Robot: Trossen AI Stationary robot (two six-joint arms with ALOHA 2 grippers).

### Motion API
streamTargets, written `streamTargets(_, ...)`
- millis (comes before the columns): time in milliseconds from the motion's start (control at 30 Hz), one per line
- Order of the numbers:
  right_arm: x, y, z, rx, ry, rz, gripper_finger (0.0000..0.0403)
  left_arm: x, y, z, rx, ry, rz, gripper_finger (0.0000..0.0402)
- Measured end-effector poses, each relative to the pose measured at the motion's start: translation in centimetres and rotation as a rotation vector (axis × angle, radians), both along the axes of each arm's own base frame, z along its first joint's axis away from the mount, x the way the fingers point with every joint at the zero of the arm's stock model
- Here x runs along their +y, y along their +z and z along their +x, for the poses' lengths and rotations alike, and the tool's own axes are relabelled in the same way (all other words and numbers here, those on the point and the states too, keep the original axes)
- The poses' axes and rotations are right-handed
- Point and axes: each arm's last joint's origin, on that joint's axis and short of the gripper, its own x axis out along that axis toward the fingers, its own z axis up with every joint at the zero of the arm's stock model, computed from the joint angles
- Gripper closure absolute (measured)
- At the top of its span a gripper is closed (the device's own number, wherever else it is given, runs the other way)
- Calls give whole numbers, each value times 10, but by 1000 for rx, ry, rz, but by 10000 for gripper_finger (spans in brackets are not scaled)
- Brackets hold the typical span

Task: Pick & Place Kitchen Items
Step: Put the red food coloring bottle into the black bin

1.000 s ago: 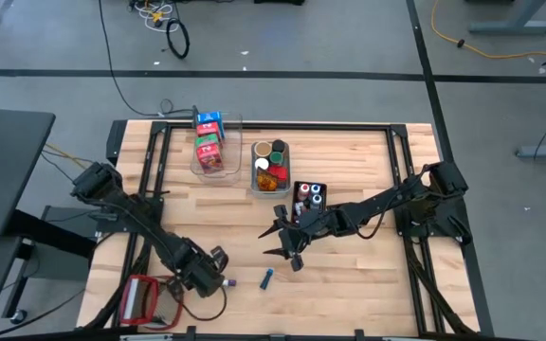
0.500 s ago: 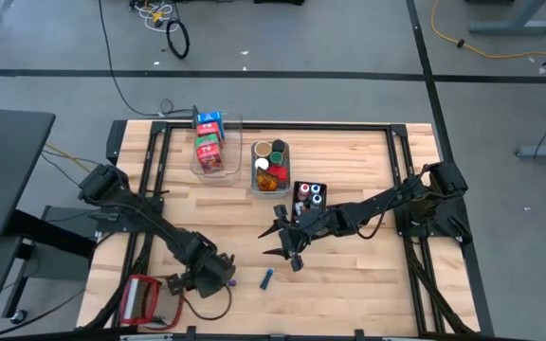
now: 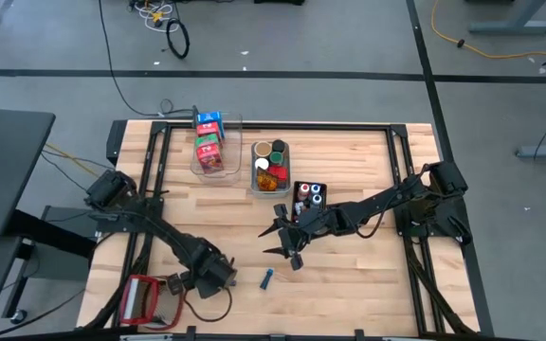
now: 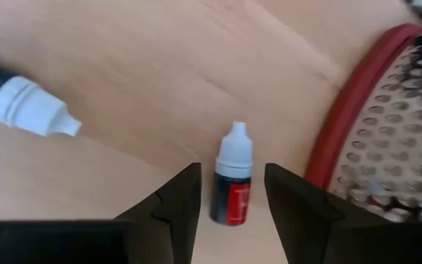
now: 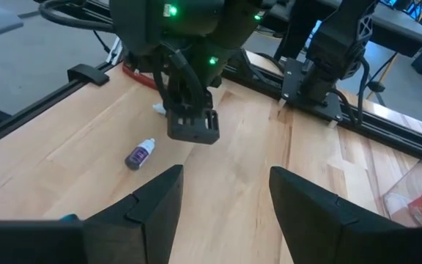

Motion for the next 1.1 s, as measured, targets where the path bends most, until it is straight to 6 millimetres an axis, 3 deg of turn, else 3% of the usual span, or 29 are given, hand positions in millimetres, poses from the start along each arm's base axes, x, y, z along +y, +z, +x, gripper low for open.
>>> streamTargets(433, 0, 0, 0, 0, 1, 0, 188, 5, -11, 0, -133, 60, 114, 242)
streamTargets(633, 0, 0, 0, -2, 0, 0, 188, 16, -12, 9, -205, 103, 190, 244)
streamTargets(933, 0, 0, 0, -2, 0, 0, 188, 18, -12, 17, -281, 224, 233, 307)
streamTargets(1100, 0, 4, -1, -14, 1, 3, 188, 19, -11, 23, -368, 327, 291, 313)
